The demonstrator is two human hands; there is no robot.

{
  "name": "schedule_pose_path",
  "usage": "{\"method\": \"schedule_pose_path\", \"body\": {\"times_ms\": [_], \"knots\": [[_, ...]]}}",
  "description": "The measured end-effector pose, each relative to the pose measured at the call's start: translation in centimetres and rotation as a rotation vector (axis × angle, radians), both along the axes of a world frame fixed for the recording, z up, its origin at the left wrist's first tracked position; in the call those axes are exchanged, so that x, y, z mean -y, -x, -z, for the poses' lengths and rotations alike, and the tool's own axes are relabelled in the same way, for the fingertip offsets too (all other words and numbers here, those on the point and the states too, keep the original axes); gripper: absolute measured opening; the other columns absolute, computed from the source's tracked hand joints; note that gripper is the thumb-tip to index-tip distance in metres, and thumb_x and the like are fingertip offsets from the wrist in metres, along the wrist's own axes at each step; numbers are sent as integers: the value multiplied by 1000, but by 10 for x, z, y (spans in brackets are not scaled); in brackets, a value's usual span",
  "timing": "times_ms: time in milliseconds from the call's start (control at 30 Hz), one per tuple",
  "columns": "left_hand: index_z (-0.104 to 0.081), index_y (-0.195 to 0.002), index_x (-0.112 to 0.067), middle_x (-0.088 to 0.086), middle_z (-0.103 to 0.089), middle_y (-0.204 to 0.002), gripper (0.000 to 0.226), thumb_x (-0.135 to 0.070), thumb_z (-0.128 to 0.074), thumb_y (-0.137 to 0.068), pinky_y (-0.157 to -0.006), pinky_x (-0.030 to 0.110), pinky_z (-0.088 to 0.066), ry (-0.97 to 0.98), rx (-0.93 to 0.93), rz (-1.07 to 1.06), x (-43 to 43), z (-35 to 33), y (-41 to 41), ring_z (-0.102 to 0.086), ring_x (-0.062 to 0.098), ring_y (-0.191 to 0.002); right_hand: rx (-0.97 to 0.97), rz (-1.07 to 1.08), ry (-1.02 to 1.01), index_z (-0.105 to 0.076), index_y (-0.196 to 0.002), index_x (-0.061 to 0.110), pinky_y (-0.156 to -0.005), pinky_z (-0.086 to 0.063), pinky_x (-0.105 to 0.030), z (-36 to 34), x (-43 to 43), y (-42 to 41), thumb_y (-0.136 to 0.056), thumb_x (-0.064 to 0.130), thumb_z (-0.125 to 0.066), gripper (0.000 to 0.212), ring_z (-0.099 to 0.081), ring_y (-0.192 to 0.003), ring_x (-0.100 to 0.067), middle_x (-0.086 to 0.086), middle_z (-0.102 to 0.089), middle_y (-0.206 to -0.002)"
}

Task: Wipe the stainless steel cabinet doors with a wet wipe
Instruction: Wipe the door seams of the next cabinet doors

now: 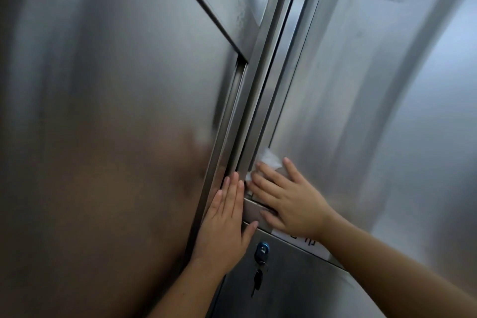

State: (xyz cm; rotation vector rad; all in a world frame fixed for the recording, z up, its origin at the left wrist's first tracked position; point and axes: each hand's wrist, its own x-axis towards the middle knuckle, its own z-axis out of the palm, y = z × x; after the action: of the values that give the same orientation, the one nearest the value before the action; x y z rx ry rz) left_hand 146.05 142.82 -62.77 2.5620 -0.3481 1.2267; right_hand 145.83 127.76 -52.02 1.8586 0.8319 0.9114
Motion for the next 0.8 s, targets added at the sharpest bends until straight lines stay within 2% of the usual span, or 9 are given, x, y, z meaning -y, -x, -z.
{"method": "schedule_pose_path", "body": {"times_ms": [133, 233, 367, 500, 600, 667, 733, 767, 800], "knots": [[-31, -140, 2, 19, -27, -149, 75, -51, -2, -96, -109, 35, -14, 1, -47, 18, 0, -3, 4, -29, 29, -136, -12, 1, 36, -54, -131, 21, -106, -17, -57, -3, 1, 2, -87, 47, -31, 56, -40, -133, -22, 1, -56, -131], [-35, -138, 2, 19, -30, -147, 77, -51, 2, -95, -110, 32, -10, 13, -104, 50, 0, -8, 10, -32, 29, -135, -36, -52, 100, -54, -131, 23, -106, -17, -57, -13, 4, 2, -86, 44, -38, 52, -41, -132, -20, 4, -56, -131], [-41, -135, 3, 19, -34, -145, 77, -49, 1, -96, -109, 31, -9, 49, -118, 66, 2, -18, 16, -35, 29, -133, 43, -62, 8, -57, -127, 23, -109, -15, -58, -46, 3, -3, -87, 40, -35, 49, -43, -131, -20, 1, -59, -128], [-46, -133, 2, 17, -38, -143, 66, -45, -25, -90, -108, 32, -8, 76, -8, 79, 4, -42, 14, -35, 29, -133, 129, -38, -46, -58, -127, 20, -106, -11, -53, -95, 0, -7, -86, 40, -35, 51, -43, -130, -21, -2, -60, -128], [-51, -129, 2, 18, -43, -139, 65, -42, -30, -86, -108, 34, -10, 86, 85, 81, 6, -71, 9, -43, 32, -127, 128, -27, -132, -58, -128, 18, -106, -7, -52, -129, -3, -4, -87, 40, -30, 54, -42, -131, -24, -4, -57, -131], [-55, -126, 1, 18, -48, -136, 65, -42, -30, -85, -108, 39, -27, 68, 106, 83, 7, -92, 7, -47, 31, -124, 112, 7, -188, -52, -133, 18, -108, 1, -50, -147, -7, -1, -89, 42, -24, 58, -33, -136, -23, -4, -50, -138], [-57, -124, 1, 18, -50, -134, 65, -42, -29, -84, -94, 44, -45, 65, 151, 71, 7, -111, 3, -50, 30, -122, 130, 28, -230, -40, -141, 22, -108, 13, -49, -163, -9, -2, -92, 46, -23, 57, -16, -142, -19, 0, -36, -148], [-55, -126, 1, 18, -47, -136, 66, -43, -28, -84, -92, 48, -45, 73, 152, 68, 6, -121, 3, -48, 30, -124, 144, 56, -241, -33, -144, 24, -108, 18, -49, -169, -9, -4, -95, 47, -25, 55, -7, -144, -15, 3, -27, -152], [-48, -132, 1, 18, -39, -142, 69, -44, -23, -85, -98, 49, -39, 71, 124, 63, 5, -131, 3, -40, 30, -130, 160, 83, -247, -26, -146, 27, -107, 20, -49, -176, -9, -6, -96, 47, -26, 54, 0, -144, -12, 6, -19, -155]]}}
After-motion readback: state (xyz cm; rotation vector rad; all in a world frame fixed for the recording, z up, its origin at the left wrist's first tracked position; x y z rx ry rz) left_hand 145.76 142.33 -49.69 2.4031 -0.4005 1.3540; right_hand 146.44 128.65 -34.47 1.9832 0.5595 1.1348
